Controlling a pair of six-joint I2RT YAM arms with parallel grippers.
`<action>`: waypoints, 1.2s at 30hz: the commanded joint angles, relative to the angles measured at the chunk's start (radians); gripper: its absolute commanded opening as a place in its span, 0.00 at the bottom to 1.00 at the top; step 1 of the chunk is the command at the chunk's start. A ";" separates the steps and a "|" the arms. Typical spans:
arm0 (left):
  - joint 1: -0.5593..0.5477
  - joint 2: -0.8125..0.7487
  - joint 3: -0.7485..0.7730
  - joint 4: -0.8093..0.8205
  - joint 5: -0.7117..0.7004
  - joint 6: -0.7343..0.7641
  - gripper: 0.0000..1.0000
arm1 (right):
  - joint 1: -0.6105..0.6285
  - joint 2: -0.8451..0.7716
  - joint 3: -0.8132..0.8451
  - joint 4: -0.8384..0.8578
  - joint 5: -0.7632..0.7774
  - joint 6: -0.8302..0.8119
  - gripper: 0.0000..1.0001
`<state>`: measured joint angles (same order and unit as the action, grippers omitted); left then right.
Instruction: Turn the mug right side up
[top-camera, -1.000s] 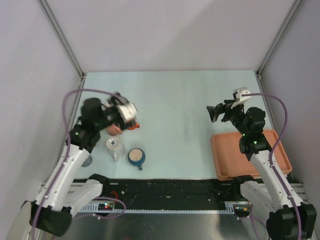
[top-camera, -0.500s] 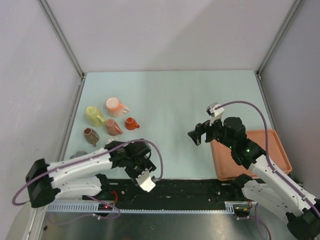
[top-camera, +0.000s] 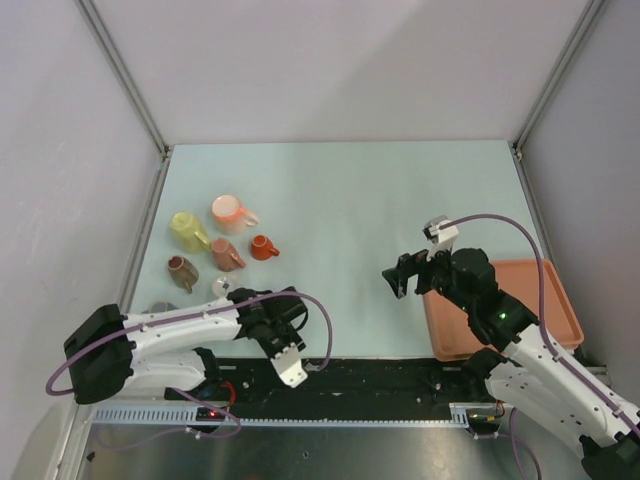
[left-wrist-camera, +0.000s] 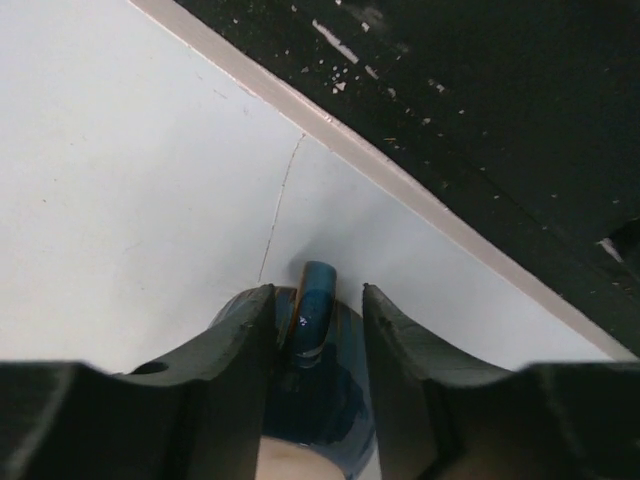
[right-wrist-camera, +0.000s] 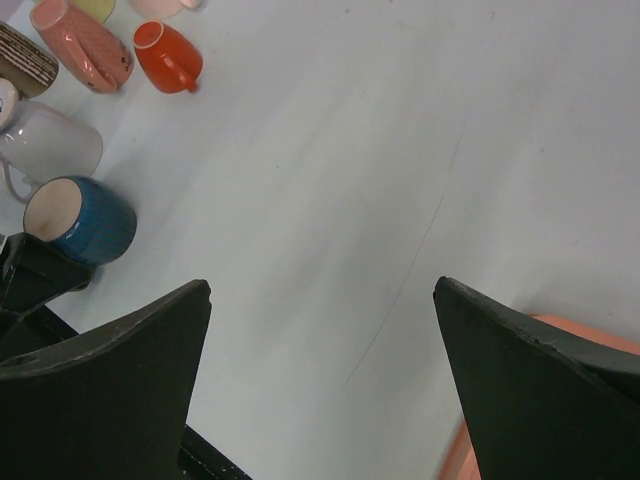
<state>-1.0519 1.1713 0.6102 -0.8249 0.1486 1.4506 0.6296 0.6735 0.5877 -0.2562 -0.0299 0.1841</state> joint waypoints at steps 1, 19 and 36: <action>-0.002 0.018 -0.010 0.077 -0.066 0.047 0.41 | 0.006 -0.030 -0.006 0.029 0.029 0.026 1.00; 0.312 0.101 0.581 0.126 0.191 -0.622 0.00 | -0.333 0.012 0.152 -0.047 -0.516 0.263 1.00; 0.459 0.147 0.975 0.404 0.475 -1.647 0.00 | -0.130 0.340 0.291 0.711 -0.672 0.756 0.95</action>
<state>-0.5961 1.3388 1.5398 -0.5385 0.5499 0.0128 0.4274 0.9504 0.7959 0.2344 -0.6861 0.8394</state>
